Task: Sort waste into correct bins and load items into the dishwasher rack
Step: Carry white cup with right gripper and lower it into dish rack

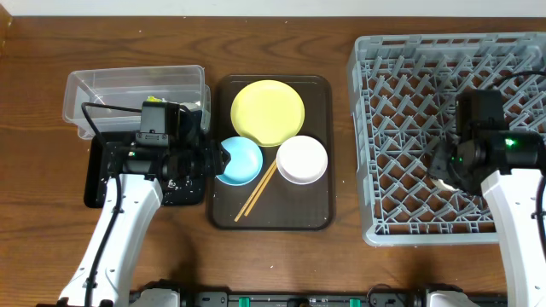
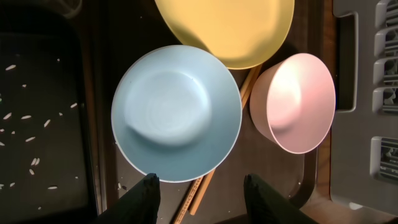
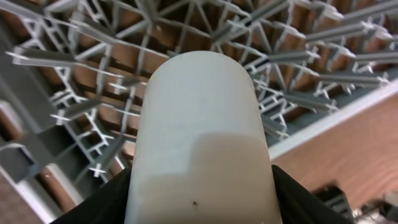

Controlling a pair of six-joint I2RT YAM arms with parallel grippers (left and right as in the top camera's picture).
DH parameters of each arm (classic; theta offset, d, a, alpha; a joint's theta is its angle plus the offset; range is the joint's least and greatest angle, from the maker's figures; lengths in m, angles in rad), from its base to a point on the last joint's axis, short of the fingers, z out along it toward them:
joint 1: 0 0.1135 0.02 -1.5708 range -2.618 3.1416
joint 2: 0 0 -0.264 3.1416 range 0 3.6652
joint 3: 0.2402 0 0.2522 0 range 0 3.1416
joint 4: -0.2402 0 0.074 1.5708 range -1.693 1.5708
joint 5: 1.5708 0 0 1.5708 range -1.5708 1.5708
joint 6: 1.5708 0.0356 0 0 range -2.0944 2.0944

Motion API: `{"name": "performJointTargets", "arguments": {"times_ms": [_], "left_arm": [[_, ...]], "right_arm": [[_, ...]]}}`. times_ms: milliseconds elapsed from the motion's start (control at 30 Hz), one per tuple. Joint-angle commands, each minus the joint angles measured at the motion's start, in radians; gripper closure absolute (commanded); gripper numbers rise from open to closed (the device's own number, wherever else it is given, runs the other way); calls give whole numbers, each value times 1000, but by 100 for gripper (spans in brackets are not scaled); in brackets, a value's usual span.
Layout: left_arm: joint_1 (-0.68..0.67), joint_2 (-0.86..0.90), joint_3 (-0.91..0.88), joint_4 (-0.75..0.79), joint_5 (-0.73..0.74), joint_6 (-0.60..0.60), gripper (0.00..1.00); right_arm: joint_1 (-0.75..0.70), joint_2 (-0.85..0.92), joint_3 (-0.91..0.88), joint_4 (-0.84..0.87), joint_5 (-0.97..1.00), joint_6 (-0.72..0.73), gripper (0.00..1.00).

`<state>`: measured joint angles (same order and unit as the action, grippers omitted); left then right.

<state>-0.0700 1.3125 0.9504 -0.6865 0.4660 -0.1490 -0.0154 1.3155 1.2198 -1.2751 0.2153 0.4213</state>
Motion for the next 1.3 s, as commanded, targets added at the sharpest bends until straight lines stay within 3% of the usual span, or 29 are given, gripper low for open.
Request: {"name": "performJointTargets", "arguments": {"times_ms": [0, 367, 933, 967, 1033, 1067, 1133, 1267], "left_arm": [[2, -11, 11, -5, -8, 14, 53], [3, -11, 11, -10, -8, 14, 53], [3, -11, 11, -13, -8, 14, 52], [3, -11, 11, -14, -8, 14, 52], [2, -11, 11, -14, -8, 14, 53], [2, -11, 11, -13, -8, 14, 52], [2, -11, 11, -14, -8, 14, 52], [3, -11, 11, -13, -8, 14, 48]], "right_arm": [[-6, 3, 19, -20, 31, 35, 99], [-19, 55, -46, -21, 92, 84, 99], [-40, 195, -56, 12, -39, 67, 97], [-39, 207, -56, 16, -39, 68, 95], [-39, 225, -56, 19, -39, 67, 71], [-40, 229, -56, 19, -39, 67, 66], [-39, 230, -56, 23, -40, 50, 66], [-40, 227, -50, 27, -40, 14, 49]]}}
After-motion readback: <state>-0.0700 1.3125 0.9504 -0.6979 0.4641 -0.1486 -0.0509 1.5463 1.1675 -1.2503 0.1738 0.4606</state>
